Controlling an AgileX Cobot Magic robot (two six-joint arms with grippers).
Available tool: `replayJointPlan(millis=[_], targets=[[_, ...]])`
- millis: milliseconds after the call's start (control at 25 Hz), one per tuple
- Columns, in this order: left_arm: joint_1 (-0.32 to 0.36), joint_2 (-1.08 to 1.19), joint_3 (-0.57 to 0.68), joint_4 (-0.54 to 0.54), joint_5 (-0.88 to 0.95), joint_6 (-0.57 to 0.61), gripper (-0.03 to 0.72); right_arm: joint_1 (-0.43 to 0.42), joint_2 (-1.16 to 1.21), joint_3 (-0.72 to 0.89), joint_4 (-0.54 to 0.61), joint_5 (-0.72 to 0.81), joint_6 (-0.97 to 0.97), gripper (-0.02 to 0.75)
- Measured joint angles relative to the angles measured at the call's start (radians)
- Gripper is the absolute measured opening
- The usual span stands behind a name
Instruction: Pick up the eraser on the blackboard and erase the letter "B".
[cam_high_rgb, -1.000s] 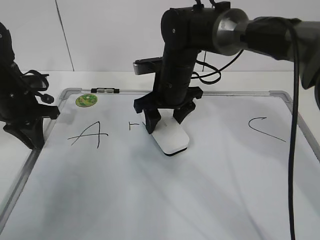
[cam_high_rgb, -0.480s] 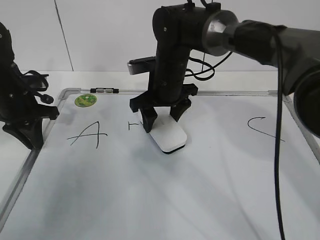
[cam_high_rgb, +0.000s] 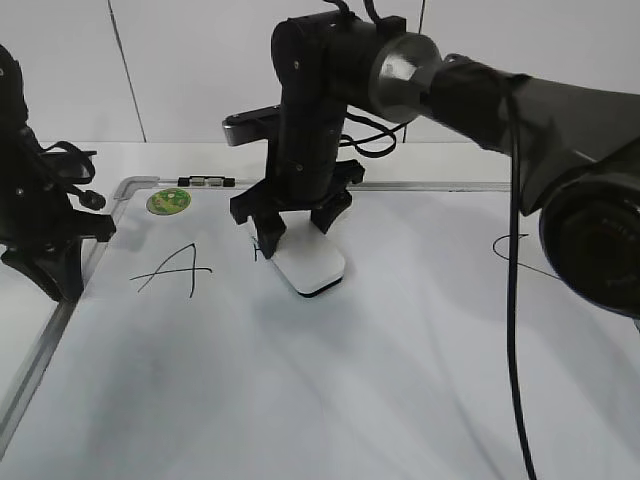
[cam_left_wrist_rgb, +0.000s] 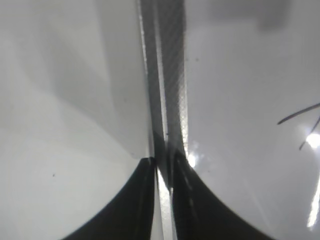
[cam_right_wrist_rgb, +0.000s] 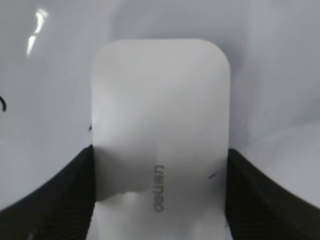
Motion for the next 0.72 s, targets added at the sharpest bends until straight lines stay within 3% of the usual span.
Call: replayJointPlan(millis=[360,720], targets=[[0.000,0.000,0.000,0.006,0.017,0.000,0.107,0.074,0.016,-0.005,0.004,-0.061,-0.016,0.529],[0.000,0.002,0.000,0.006,0.019,0.000,0.108,0.011,0.016,-0.005,0.041,-0.065,0.009,0.529]])
